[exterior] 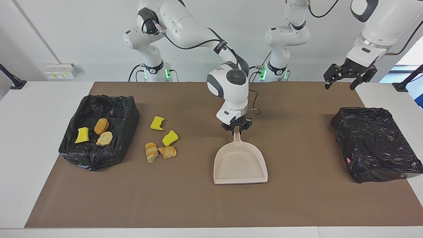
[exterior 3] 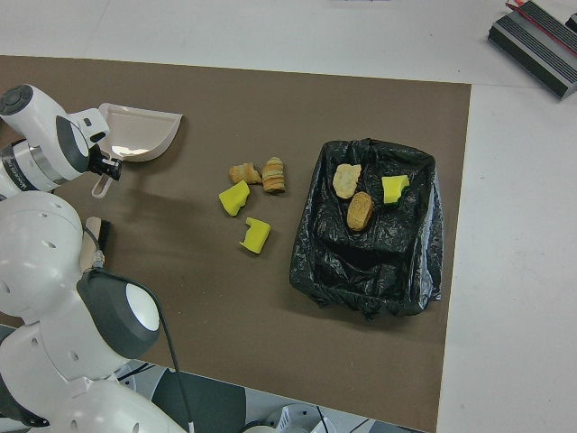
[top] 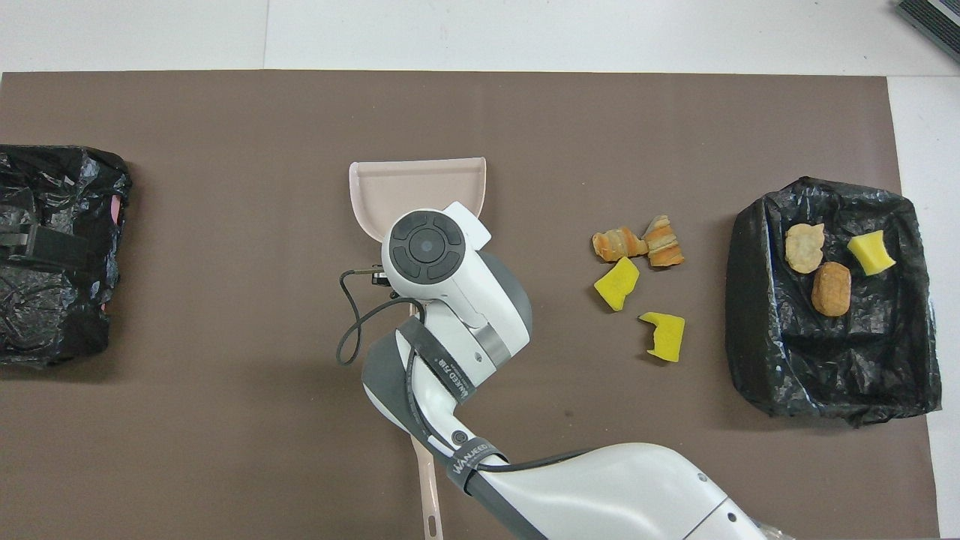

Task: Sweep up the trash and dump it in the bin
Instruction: 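Return the dustpan to the table center with the right gripper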

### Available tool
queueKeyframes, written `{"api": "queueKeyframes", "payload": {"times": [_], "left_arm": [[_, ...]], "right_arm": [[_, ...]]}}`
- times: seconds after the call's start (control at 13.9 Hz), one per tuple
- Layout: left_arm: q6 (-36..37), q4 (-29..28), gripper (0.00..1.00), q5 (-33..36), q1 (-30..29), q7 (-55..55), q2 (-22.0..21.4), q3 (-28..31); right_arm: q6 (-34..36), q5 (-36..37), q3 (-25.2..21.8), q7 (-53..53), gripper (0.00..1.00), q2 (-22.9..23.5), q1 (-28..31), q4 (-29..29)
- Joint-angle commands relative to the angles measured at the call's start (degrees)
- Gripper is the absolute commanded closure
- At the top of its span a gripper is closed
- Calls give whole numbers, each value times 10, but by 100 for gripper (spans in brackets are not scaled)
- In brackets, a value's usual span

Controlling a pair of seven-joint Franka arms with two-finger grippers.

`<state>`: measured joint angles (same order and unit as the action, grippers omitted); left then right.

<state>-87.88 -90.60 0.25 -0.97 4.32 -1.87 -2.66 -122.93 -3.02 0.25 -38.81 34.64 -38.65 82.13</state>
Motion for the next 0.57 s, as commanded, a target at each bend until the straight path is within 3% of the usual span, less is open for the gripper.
{"api": "queueKeyframes", "payload": {"times": [0.0, 0.22, 0.5], "left_arm": [[9, 5, 0, 8, -3, 0, -2, -2], [9, 5, 0, 8, -3, 0, -2, -3], [9, 5, 0, 8, -3, 0, -2, -2]], "right_arm": [[23, -1, 1, 6, 0, -26, 8, 2], [90, -4, 1, 7, 0, -73, 9, 8], [139, -21, 4, 6, 0, -188, 4, 97]]}}
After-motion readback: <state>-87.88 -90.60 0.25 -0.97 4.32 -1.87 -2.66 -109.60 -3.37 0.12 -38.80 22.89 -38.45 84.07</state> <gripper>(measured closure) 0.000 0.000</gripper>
